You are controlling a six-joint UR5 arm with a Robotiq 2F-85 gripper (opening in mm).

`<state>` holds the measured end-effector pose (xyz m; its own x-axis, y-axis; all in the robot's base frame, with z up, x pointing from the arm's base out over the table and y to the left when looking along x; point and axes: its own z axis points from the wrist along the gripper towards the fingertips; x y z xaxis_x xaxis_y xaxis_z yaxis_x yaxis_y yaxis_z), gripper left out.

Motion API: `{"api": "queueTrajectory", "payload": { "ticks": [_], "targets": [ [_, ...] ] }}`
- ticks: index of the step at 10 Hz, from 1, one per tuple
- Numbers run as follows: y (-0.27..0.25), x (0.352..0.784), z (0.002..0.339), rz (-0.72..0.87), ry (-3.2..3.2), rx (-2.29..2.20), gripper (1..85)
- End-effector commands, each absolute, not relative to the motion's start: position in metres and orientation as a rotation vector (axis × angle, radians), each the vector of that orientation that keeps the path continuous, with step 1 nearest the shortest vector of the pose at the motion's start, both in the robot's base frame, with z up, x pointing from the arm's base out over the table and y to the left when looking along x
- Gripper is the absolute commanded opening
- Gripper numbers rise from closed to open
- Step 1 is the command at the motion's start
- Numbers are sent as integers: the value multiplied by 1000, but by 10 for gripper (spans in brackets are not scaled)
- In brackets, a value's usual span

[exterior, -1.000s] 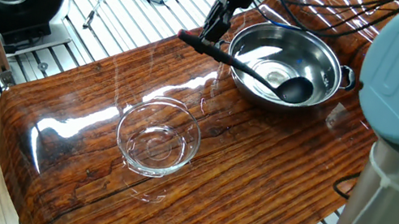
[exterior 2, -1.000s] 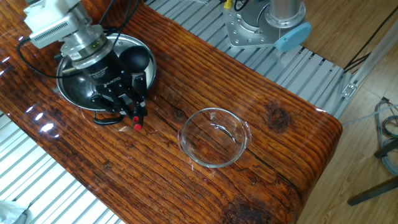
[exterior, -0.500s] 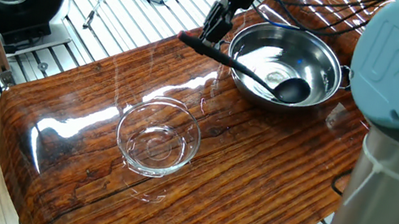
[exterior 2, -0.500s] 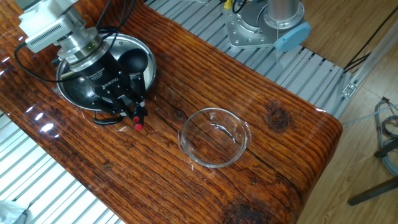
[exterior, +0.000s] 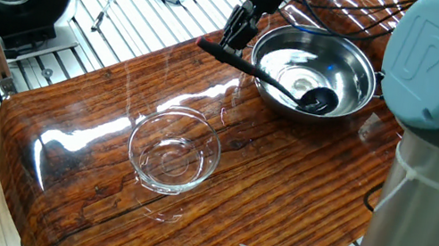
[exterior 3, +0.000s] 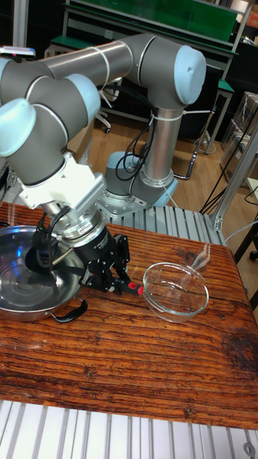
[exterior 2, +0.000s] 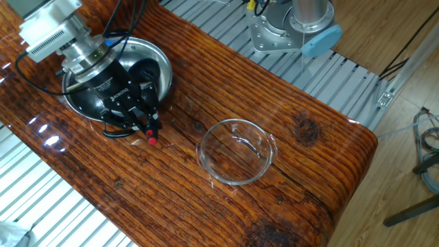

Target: Scoop water with a large spoon from one bowl to another

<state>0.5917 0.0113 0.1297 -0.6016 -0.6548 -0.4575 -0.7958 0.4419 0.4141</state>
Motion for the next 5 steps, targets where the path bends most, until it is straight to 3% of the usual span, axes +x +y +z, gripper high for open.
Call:
{"api": "queueTrajectory", "payload": {
  "ticks": [1, 3, 5],
  "targets": [
    [10, 593, 130, 919, 2432, -1262, 10],
    [3, 597, 126, 870, 2437, -1274, 10],
    [-26, 619, 120, 604, 2483, -1284, 10]
  ]
}}
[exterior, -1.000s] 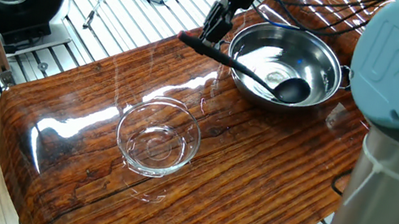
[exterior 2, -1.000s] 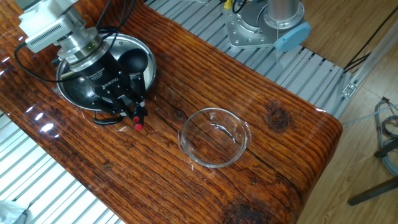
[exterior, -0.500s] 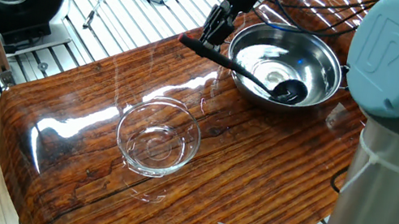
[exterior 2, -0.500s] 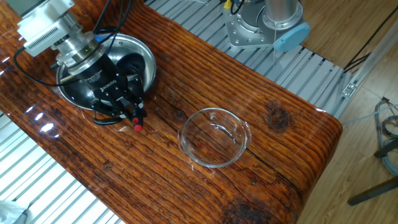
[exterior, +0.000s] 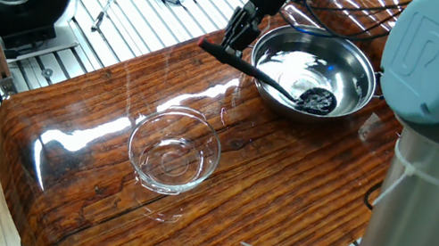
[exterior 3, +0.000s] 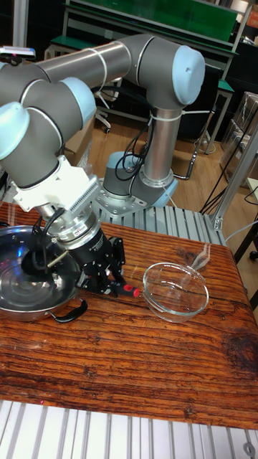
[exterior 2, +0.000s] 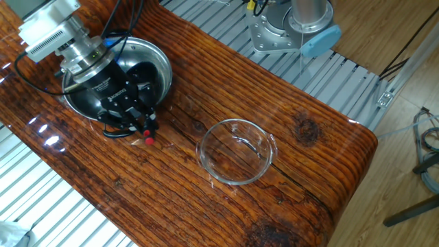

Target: Scoop water with a large spoon from one bowl to another

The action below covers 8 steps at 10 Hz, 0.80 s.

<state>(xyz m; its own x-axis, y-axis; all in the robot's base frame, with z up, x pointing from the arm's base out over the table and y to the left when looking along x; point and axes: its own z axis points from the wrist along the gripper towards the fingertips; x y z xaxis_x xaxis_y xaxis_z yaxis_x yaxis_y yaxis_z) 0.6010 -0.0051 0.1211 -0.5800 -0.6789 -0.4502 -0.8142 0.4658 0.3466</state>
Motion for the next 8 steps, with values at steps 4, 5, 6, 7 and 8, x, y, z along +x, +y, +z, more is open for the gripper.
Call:
{"api": "queueTrajectory", "payload": {
  "ticks": [4, 5, 6, 7, 8],
  "targets": [
    [-22, 657, 157, 431, 2455, -1117, 10],
    [-20, 665, 160, 417, 2443, -1090, 10],
    [-21, 673, 162, 381, 2436, -1077, 10],
    [-20, 678, 166, 352, 2433, -1063, 10],
    [-13, 682, 174, 345, 2432, -1029, 10]
  ]
}}
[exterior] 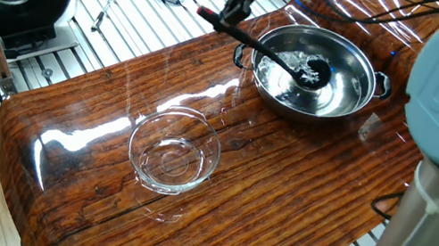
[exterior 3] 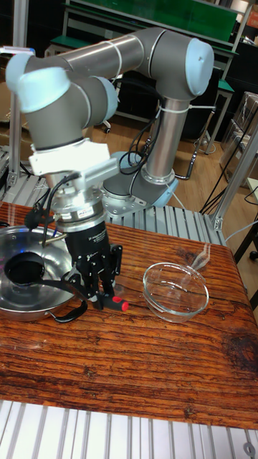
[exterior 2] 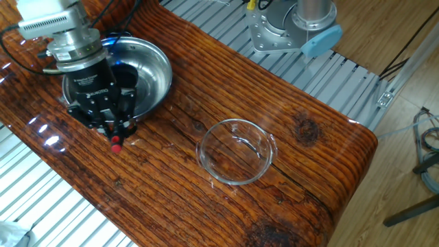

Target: Scoop water with a large spoon from one bowl to another

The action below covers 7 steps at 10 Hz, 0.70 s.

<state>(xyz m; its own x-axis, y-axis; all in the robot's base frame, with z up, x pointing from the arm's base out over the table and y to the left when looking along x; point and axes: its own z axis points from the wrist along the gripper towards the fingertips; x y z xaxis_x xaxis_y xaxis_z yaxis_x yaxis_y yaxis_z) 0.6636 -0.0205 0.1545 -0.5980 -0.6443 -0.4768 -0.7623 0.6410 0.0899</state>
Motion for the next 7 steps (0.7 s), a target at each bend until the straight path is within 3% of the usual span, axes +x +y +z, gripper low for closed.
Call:
{"api": "queueTrajectory", "payload": {
  "ticks": [1, 7],
  "targets": [
    [-9, 685, 180, 334, 2435, -1011, 10],
    [-13, 683, 184, 287, 2455, -1003, 10]
  ]
}}
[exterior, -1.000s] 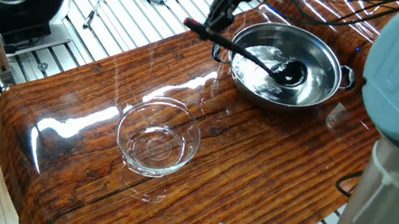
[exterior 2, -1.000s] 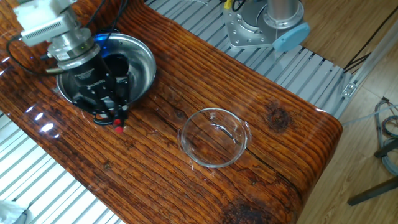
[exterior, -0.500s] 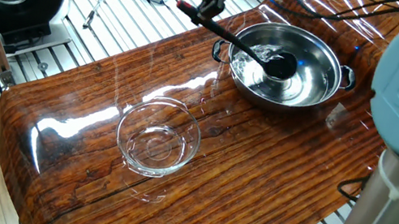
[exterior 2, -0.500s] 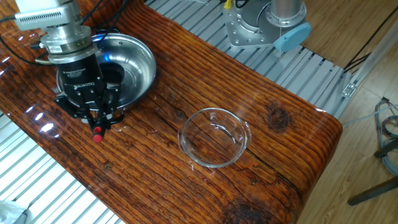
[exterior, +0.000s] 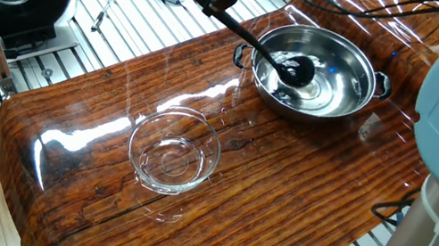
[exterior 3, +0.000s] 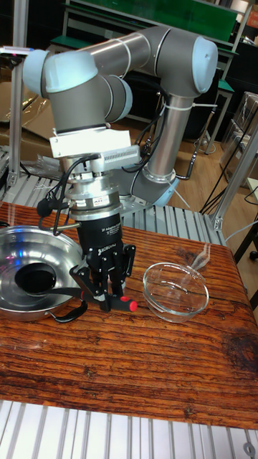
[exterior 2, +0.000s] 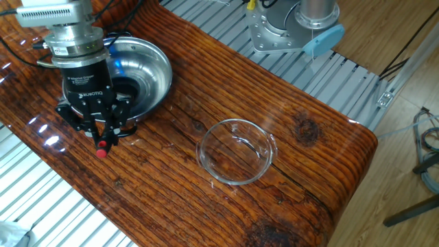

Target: Scoop water with a large spoon from one bowl to another

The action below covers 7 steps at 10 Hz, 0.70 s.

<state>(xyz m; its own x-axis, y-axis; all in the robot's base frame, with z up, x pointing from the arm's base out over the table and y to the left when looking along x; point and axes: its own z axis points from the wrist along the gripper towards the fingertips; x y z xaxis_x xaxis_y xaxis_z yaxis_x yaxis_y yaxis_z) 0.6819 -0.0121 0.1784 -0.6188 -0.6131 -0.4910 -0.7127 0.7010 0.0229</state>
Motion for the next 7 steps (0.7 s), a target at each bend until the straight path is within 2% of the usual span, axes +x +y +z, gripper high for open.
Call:
{"api": "queueTrajectory", "payload": {
  "ticks": [1, 7],
  "targets": [
    [-18, 683, 183, 261, 2466, -1007, 10],
    [-27, 675, 183, 188, 2525, -992, 10]
  ]
}}
